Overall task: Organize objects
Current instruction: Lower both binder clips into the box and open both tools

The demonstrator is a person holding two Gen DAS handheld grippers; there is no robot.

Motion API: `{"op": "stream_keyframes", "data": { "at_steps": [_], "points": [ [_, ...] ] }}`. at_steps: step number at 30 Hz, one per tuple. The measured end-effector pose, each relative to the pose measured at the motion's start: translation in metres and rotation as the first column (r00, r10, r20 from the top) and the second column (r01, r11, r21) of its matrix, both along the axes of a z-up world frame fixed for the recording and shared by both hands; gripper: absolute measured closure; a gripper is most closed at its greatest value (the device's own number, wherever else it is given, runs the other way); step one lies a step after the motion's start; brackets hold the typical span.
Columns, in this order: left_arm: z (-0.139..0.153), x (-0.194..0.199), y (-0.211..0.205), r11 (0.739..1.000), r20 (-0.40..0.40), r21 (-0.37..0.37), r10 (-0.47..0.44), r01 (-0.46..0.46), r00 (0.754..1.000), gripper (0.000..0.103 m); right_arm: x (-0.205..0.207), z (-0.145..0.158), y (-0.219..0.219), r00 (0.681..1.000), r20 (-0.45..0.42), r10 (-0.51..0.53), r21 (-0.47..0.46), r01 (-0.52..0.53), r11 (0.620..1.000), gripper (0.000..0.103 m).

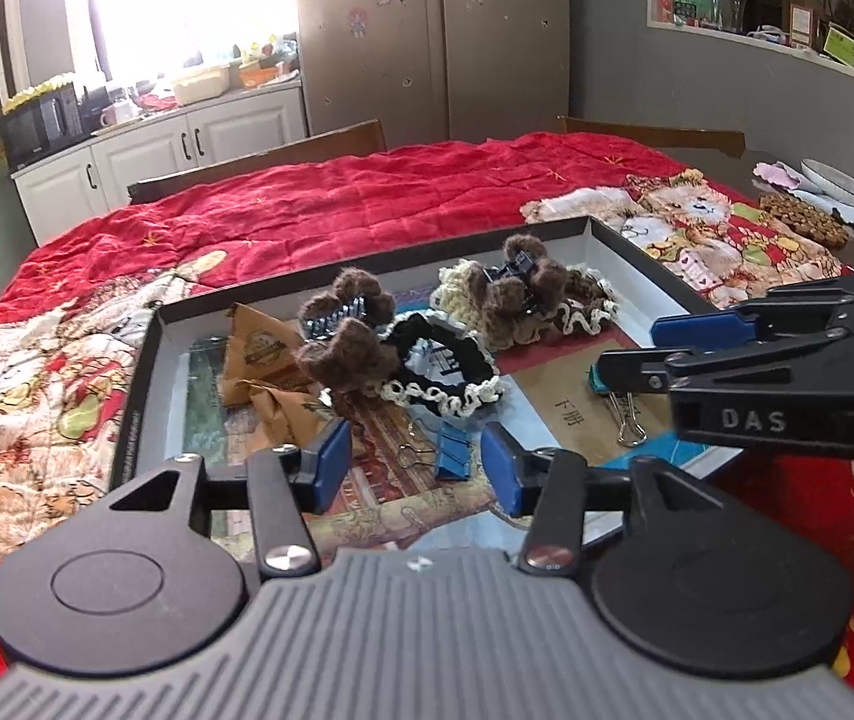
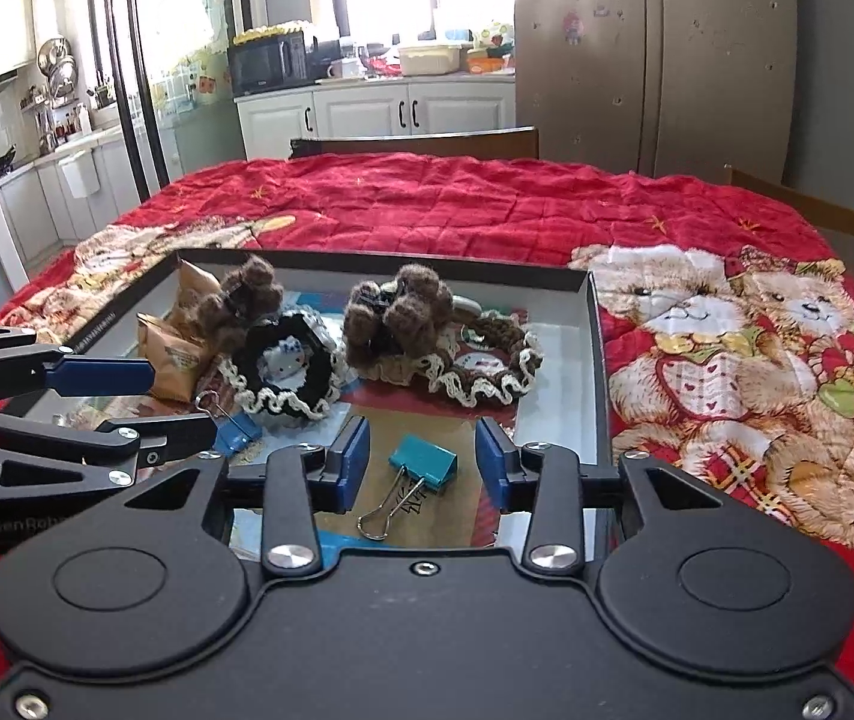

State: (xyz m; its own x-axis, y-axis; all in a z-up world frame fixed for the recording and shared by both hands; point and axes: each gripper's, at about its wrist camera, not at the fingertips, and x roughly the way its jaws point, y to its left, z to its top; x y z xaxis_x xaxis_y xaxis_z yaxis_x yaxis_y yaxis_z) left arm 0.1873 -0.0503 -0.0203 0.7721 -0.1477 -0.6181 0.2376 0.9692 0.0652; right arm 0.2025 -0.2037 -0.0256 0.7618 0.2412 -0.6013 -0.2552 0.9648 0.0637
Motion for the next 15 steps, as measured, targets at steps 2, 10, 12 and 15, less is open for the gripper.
{"op": "stream_keyframes", "data": {
  "at_steps": [2,10,12,15],
  "points": [
    [0.004,-0.003,0.002,1.000,0.009,0.000,0.009,-0.009,1.000,0.036,-0.005,0.005,-0.002,1.000,0.010,-0.005,0.009,0.005,1.000,0.065],
    [0.018,-0.017,0.010,0.999,0.038,-0.002,0.033,-0.033,0.999,0.030,-0.026,0.031,-0.008,0.999,0.033,-0.007,0.051,0.005,0.999,0.058],
    [0.022,-0.021,0.011,0.999,0.046,-0.004,0.036,-0.035,0.998,0.028,-0.032,0.037,-0.007,0.999,0.044,-0.005,0.049,0.002,0.999,0.057],
    [0.028,-0.029,0.013,0.999,0.057,-0.011,0.041,-0.040,0.998,0.024,-0.042,0.044,-0.008,0.999,0.051,-0.001,0.048,-0.001,0.999,0.055]
  ]
}}
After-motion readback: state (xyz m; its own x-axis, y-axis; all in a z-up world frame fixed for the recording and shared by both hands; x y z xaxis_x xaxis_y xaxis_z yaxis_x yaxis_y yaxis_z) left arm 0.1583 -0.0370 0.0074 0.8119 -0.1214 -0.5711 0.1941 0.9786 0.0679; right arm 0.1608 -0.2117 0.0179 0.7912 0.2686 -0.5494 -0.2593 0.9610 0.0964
